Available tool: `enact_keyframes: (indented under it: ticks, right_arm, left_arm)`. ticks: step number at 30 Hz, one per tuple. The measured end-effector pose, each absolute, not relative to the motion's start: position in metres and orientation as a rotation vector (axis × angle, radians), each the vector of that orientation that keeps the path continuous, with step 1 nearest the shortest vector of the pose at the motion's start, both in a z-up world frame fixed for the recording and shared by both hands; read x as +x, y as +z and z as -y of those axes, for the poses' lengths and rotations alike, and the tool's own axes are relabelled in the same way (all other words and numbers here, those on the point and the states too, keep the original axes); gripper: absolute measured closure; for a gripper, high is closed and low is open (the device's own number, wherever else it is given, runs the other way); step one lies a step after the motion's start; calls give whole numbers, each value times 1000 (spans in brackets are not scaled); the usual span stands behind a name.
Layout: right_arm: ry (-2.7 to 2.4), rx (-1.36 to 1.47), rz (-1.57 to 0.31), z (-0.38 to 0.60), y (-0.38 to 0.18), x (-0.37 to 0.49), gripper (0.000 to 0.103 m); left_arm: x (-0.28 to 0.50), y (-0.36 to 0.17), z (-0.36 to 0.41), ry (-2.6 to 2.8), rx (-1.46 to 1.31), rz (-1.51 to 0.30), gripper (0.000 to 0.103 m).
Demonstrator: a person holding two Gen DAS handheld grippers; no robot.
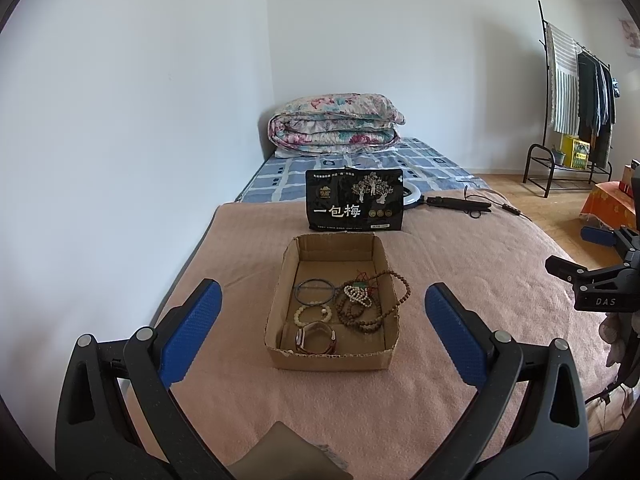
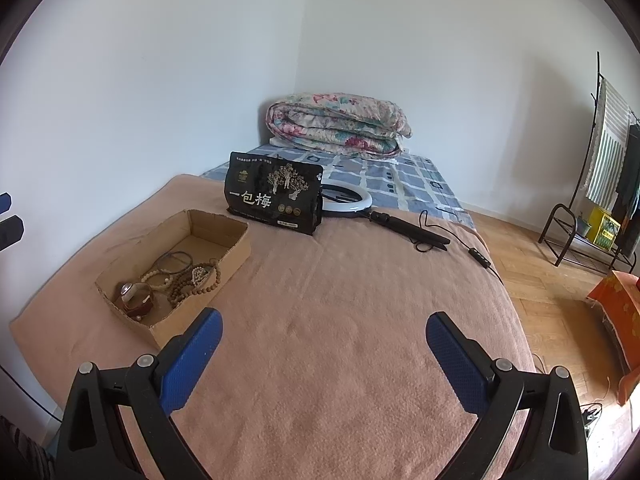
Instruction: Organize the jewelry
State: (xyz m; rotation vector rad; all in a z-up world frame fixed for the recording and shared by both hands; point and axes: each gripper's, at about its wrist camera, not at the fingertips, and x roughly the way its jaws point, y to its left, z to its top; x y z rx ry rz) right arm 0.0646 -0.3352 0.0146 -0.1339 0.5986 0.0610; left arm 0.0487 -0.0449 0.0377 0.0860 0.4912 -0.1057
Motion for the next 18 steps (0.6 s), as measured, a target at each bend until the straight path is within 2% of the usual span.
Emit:
enact_keyframes:
  ticks: [18]
  right_arm:
    - [48, -128, -621, 343, 5, 64, 0]
  left_arm:
    - [47, 37, 50, -104, 89, -500, 0]
